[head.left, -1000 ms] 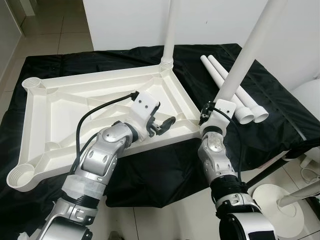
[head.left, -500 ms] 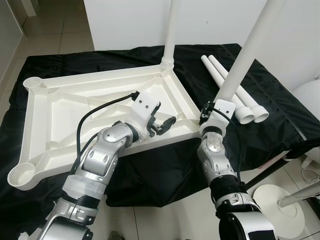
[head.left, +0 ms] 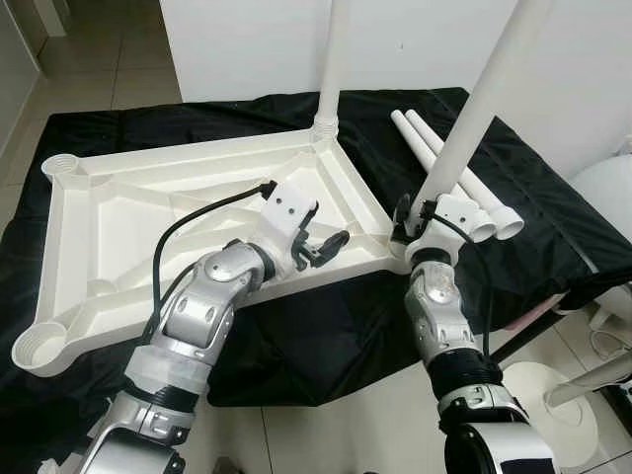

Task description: Building children table

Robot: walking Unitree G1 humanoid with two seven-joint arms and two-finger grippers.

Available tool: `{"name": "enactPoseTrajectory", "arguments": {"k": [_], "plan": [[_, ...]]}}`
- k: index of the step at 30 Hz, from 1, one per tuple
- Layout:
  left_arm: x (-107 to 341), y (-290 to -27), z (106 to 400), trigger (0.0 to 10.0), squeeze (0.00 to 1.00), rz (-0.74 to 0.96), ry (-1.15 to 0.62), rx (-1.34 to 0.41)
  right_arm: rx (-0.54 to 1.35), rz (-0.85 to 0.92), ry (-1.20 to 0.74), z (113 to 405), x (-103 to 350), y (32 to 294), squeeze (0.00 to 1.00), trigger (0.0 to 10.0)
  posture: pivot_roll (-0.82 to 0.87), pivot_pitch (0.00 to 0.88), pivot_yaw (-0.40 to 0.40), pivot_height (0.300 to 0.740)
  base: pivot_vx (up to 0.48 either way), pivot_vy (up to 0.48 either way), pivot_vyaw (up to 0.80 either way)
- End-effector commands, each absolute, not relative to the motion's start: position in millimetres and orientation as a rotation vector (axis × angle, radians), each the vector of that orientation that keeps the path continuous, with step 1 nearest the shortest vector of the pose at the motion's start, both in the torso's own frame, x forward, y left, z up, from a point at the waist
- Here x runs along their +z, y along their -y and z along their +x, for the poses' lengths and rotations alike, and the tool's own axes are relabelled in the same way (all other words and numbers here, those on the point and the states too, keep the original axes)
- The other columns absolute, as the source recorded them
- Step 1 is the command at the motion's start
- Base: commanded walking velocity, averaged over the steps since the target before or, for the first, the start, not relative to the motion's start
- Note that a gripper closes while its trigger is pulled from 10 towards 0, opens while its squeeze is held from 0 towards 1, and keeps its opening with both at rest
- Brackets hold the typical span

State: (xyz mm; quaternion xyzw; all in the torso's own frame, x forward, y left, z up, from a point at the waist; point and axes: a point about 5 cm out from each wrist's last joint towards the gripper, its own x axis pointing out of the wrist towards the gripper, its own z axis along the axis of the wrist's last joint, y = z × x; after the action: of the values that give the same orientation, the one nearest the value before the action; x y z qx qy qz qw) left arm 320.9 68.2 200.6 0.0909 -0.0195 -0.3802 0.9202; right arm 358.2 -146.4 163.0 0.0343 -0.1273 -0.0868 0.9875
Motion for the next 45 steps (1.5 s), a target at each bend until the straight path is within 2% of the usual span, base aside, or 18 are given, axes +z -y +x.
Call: {"name": "enactPoseTrajectory", "arguments": {"k": [1, 4, 12, 18, 21, 40, 41, 42, 43, 45], "plan": [[199, -66, 319, 10.0, 0.0, 0.198, 0.037, -0.784, -0.159, 0.076, 0.262, 357, 163, 148, 0.0, 10.0, 0.02, 0.075, -0.031, 0.74, 0.0, 0.0, 0.0], [199, -63, 318, 10.0, 0.0, 0.197, 0.035, -0.789, -0.017, 0.046, 0.255, 360, 164, 157, 0.0, 10.0, 0.01, 0.089, -0.032, 0.74, 0.0, 0.0, 0.0], [196, -54, 312, 10.0, 0.0, 0.199, 0.028, -0.835, 0.176, -0.003, 0.22, 359, 160, 173, 0.0, 10.0, 0.01, 0.091, -0.031, 0.74, 0.0, 0.0, 0.0], [196, -52, 311, 10.0, 0.0, 0.2, 0.029, -0.841, 0.247, -0.03, 0.207, 358, 159, 176, 0.0, 10.0, 0.01, 0.092, -0.031, 0.74, 0.0, 0.0, 0.0], [195, -49, 310, 10.0, 0.0, 0.197, 0.028, -0.849, 0.387, -0.057, 0.184, 355, 156, 182, 0.0, 10.0, 0.01, 0.09, -0.03, 0.74, 0.0, 0.0, 0.0], [199, -51, 315, 10.0, 0.0, 0.207, 0.037, -0.838, 0.547, -0.191, 0.197, 365, 175, 195, 0.0, 10.0, 0.02, 0.073, -0.022, 0.74, 0.0, 0.0, 0.0], [199, -52, 315, 10.0, 0.0, 0.208, 0.037, -0.838, 0.549, -0.193, 0.199, 366, 176, 195, 0.0, 5.2, 0.02, 0.073, -0.022, 0.74, 0.0, 0.0, 0.0], [200, -52, 315, 10.0, 0.0, 0.209, 0.037, -0.837, 0.554, -0.197, 0.199, 367, 177, 194, 0.0, 5.2, 0.02, 0.07, -0.023, 0.74, 0.0, 0.0, 0.0], [200, -52, 315, 10.0, 0.0, 0.209, 0.038, -0.835, 0.569, -0.199, 0.192, 367, 177, 194, 0.0, 0.0, 0.02, 0.07, -0.023, 0.74, 0.0, 0.0, 0.0], [200, -52, 315, 10.0, 0.0, 0.209, 0.038, -0.835, 0.569, -0.199, 0.192, 367, 177, 194, 0.0, 0.0, 0.02, 0.07, -0.023, 0.74, 0.0, 0.0, 0.0]]}}
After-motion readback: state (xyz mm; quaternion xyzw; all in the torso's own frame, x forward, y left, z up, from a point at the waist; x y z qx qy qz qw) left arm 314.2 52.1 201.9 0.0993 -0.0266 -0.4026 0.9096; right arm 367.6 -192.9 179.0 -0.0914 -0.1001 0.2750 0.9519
